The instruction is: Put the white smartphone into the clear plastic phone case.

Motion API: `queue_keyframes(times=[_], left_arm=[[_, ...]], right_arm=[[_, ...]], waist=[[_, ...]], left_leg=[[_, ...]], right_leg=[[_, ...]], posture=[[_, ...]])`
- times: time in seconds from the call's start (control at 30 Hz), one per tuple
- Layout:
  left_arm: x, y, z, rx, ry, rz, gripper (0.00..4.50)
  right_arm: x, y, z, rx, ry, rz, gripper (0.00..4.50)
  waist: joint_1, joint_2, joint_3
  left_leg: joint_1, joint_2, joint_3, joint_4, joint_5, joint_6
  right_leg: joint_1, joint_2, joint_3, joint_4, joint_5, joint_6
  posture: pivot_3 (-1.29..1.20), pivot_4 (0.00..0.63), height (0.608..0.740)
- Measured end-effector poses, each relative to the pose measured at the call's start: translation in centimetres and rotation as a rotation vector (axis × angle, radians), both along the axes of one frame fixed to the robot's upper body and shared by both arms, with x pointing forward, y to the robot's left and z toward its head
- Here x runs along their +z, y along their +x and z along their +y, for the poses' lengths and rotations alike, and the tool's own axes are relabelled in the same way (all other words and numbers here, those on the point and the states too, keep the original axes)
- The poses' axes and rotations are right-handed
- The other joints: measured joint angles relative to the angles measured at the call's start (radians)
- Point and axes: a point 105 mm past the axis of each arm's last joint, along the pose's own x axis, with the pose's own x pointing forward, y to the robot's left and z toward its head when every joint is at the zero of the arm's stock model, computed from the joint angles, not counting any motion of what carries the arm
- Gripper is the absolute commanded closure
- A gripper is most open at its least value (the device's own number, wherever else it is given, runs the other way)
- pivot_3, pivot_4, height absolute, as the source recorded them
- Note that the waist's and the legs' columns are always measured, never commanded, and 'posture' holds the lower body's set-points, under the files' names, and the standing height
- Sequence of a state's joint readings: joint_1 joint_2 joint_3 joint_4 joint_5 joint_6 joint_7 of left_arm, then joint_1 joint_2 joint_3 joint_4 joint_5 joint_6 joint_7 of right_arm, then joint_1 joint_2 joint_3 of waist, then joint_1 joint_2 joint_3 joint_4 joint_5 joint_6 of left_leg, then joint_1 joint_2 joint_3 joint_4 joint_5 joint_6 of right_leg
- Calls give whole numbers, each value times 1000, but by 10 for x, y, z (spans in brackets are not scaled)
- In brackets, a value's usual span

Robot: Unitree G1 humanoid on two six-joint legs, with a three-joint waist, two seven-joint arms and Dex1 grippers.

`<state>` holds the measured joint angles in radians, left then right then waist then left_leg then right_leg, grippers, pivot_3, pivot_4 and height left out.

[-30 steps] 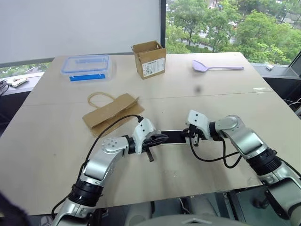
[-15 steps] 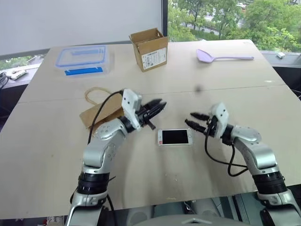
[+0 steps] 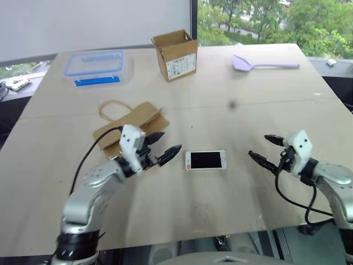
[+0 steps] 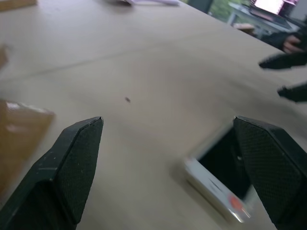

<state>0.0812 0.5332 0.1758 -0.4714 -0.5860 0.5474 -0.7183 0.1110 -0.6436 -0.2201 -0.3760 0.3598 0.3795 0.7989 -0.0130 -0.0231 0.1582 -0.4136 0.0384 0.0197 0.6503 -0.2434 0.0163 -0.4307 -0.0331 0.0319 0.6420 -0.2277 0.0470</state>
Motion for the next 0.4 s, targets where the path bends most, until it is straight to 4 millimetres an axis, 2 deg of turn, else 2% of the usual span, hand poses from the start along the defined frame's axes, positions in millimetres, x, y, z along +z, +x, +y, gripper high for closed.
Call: queue_keyframes(times=[0.07, 0.17, 0.23, 0.4], left_arm=[[-6, -11, 14, 35, 17, 42, 62], [-5, -16, 20, 55, 8, 47, 62], [-11, -23, 31, 97, 16, 74, 62], [-7, -20, 36, 128, 0, 69, 62]], right_arm=[[-6, -14, -18, -50, -24, 34, 0], [-6, -21, -27, -83, -17, 46, 0], [-3, -28, -38, -124, -11, 47, 0], [-9, -38, -42, -121, 7, 91, 0]], waist=[[2, 0, 0], [2, 0, 0], [-1, 0, 0], [3, 0, 0]], left_leg=[[0, 0, 0, 2, 0, 0], [0, 0, 0, 4, 0, 0], [1, 1, 0, 4, 0, 0], [1, 0, 0, 4, 0, 0]], right_leg=[[0, 0, -1, 0, 0, 0], [1, 0, 0, 0, 1, -1], [1, -1, 1, 0, 1, -1], [1, 0, 0, 0, 1, -1]], posture=[[0, 150, 740], [0, 150, 740], [0, 150, 740], [0, 150, 740]])
